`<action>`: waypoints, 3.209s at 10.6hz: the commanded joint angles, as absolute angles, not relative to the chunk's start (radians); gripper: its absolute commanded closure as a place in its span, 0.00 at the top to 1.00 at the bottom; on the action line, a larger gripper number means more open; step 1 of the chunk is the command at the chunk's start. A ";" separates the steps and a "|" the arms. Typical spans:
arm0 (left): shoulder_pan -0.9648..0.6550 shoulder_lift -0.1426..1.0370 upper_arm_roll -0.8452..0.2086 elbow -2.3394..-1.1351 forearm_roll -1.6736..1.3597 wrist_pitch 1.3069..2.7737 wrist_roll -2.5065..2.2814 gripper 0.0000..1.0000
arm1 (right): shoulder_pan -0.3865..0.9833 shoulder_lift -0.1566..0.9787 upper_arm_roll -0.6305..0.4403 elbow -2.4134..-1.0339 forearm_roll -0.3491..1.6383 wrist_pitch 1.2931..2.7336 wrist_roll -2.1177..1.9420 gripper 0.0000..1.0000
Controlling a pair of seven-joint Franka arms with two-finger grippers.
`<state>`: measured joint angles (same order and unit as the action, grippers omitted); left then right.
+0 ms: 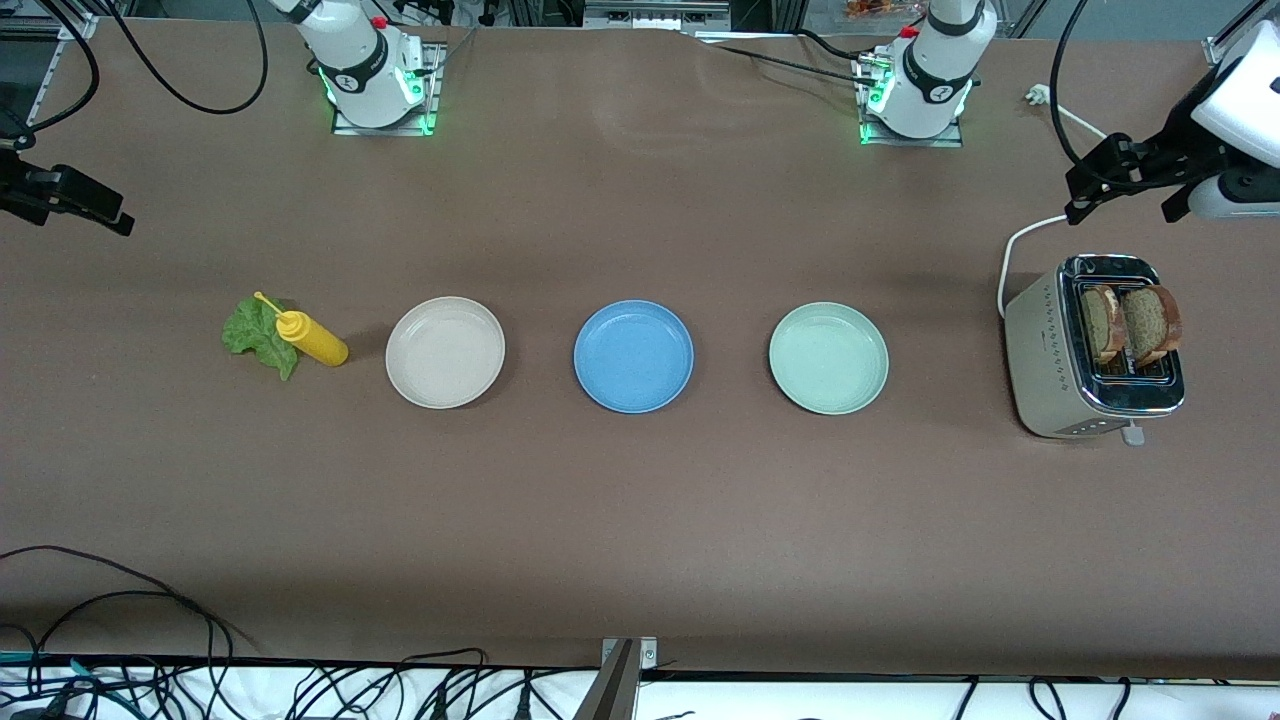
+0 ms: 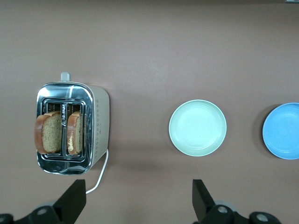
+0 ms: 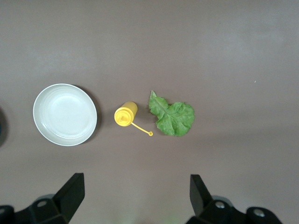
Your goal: Make sandwich in blue plate with both arms
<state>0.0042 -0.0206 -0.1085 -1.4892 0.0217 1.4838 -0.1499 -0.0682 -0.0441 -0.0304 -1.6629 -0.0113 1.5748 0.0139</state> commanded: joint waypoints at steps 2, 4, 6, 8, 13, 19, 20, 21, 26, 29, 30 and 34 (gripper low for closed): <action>0.018 -0.032 -0.098 -1.549 0.046 1.577 -0.152 1.00 | -0.077 -0.035 -0.020 -1.638 -0.014 1.554 0.018 1.00; 0.021 -0.029 -0.081 -1.587 0.048 1.569 -0.152 1.00 | -0.075 -0.035 -0.018 -1.638 -0.015 1.554 0.022 1.00; 0.006 -0.025 -0.078 -1.618 0.165 1.589 -0.144 1.00 | -0.075 -0.035 -0.020 -1.640 -0.014 1.552 0.025 1.00; 0.005 -0.017 -0.078 -1.647 0.227 1.615 -0.133 1.00 | -0.075 -0.035 -0.018 -1.640 -0.015 1.552 0.025 1.00; 0.026 0.000 -0.002 -1.808 0.221 1.790 -0.038 1.00 | -0.075 -0.034 -0.018 -1.638 -0.014 1.554 0.017 1.00; 0.050 0.029 0.074 -1.982 0.222 1.945 0.082 1.00 | -0.074 -0.032 -0.018 -1.640 -0.014 1.554 0.018 1.00; 0.054 0.050 0.074 -1.983 0.222 1.957 0.118 1.00 | -0.074 -0.032 -0.018 -1.640 -0.014 1.554 0.018 1.00; 0.063 0.064 0.074 -1.988 0.222 1.957 0.123 1.00 | -0.074 -0.031 -0.018 -1.640 -0.014 1.555 0.018 1.00; 0.083 0.139 0.075 -1.988 0.224 1.957 0.126 0.95 | -0.074 -0.028 -0.017 -1.640 -0.014 1.562 0.018 1.00; 0.083 0.150 0.074 -1.985 0.225 1.951 0.126 0.87 | -0.074 -0.026 -0.018 -1.640 -0.014 1.569 0.018 1.00; 0.083 0.149 0.074 -1.980 0.225 1.948 0.127 0.71 | -0.074 -0.025 -0.017 -1.640 -0.014 1.571 0.020 1.00; 0.098 0.147 0.074 -1.979 0.221 1.944 0.262 0.18 | -0.074 -0.020 -0.018 -1.638 -0.014 1.571 0.020 1.00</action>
<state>0.0794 0.1516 0.0779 -1.9881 0.2026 1.9486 0.1704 -0.0675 -0.0312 -0.0257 -1.6629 -0.0113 1.5782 0.0139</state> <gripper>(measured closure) 0.467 0.000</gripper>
